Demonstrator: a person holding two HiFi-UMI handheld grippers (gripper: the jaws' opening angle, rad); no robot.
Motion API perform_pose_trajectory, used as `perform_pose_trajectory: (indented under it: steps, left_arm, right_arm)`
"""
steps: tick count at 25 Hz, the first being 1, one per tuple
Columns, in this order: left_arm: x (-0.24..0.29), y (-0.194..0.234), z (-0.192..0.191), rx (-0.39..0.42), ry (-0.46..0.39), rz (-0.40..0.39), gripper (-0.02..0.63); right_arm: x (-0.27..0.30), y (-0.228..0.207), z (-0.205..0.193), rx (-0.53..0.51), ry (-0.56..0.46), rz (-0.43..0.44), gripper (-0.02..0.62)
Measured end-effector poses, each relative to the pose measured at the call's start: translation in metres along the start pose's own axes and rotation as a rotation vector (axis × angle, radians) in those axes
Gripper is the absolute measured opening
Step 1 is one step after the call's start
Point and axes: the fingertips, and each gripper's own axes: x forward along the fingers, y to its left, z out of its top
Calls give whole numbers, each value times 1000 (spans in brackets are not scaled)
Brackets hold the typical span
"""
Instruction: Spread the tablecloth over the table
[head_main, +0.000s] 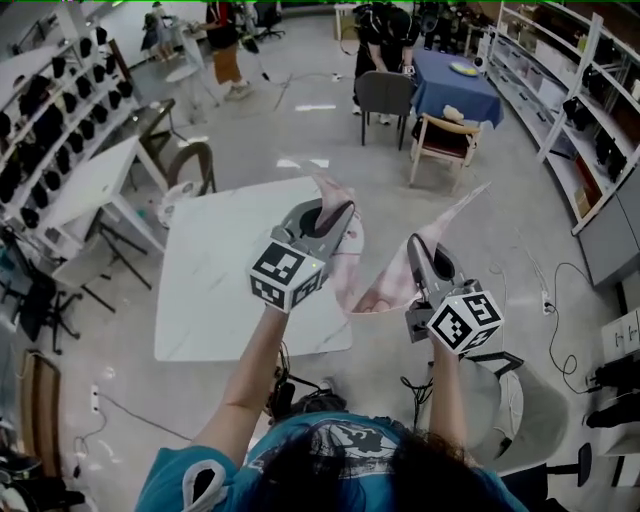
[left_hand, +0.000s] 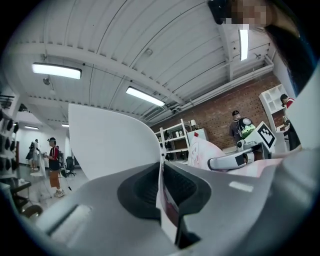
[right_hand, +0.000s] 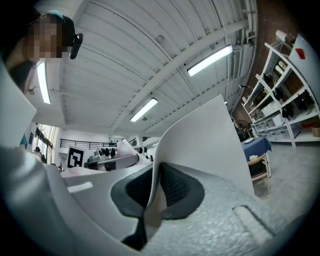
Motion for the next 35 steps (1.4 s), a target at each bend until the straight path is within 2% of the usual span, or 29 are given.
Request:
perform_pose_trajectory:
  steps: [3,7,14,19,24,30,35]
  left_arm:
    - [11,58,-9,0,4,39,37]
    - [26,121,-27,-56,21,92,36]
    - [43,175,-69,-113,53,174,41]
    - [67,219,-89,-134,77,244,46]
    - [78,270,-94,-150,56,363,48]
    - [36,320,-100,-104,55,505,55]
    - [-36,358,-91,-61,53,625,55]
  right_arm:
    - [50,-10,-2,-24,-6,-16,14]
    - [109,-25,-3,-23,6,-3,14]
    - [183,-52,-21,-53,84,88,14]
    - [237,-82,-30,-35,126,152,15]
    - [284,-96,-21,-50,103,222,15]
    - [323,-63,-20,-147,40,339,15]
    - [346,0,-20,-208,-22,438,15]
